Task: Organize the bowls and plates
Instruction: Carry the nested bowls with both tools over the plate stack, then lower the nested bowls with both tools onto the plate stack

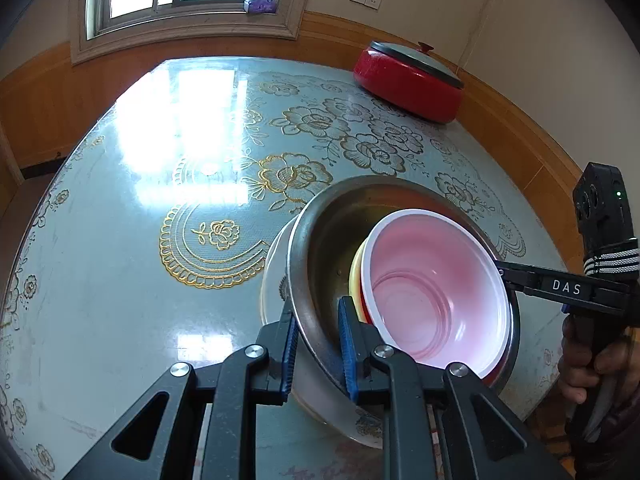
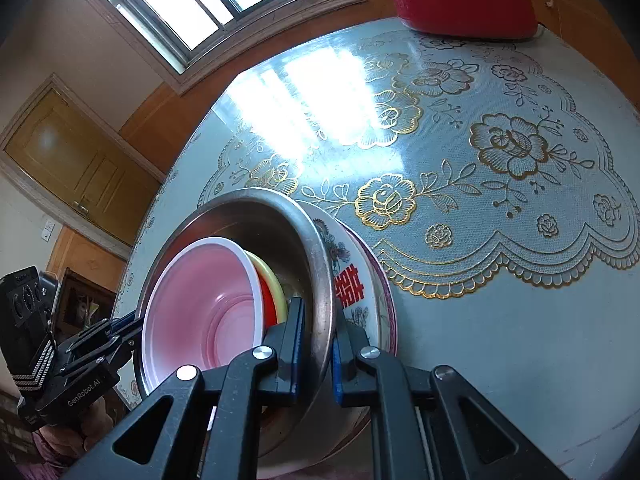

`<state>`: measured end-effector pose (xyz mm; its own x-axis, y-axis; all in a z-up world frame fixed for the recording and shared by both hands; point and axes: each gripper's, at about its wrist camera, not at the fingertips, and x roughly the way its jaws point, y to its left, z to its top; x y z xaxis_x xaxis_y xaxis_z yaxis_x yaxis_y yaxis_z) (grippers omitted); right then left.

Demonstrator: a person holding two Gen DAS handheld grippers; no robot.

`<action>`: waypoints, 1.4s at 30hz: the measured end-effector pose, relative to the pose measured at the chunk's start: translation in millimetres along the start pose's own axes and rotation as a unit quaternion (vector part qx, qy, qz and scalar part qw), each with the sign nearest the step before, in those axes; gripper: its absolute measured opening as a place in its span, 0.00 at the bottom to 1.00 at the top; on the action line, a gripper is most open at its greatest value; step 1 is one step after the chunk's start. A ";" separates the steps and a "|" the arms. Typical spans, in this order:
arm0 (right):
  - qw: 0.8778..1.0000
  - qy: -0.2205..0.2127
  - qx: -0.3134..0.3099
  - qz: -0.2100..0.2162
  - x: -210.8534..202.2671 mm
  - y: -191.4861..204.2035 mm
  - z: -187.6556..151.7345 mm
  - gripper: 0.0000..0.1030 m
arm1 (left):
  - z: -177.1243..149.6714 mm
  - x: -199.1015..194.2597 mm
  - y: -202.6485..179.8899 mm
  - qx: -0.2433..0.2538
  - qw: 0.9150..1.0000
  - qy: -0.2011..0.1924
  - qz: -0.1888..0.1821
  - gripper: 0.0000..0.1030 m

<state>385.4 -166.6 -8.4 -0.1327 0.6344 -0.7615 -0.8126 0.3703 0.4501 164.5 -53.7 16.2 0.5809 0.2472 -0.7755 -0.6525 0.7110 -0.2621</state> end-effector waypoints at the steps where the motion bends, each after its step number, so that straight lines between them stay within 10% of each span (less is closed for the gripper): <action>1: 1.000 0.000 -0.004 -0.003 -1.0 1.0 0.2 0.10 | -0.2 -0.1 1.3 -0.001 1.000 0.002 -0.002 0.19; 42: 0.997 0.010 -0.051 0.058 -22.6 -18.0 9.2 0.24 | -3.7 -19.5 -17.6 -0.070 0.993 -0.025 0.095 0.22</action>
<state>408.2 -181.4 5.0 -0.2399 0.6554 -0.7162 -0.8440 0.2237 0.4874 162.8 -73.4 33.8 0.4616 0.4026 -0.7905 -0.8118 0.5510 -0.1934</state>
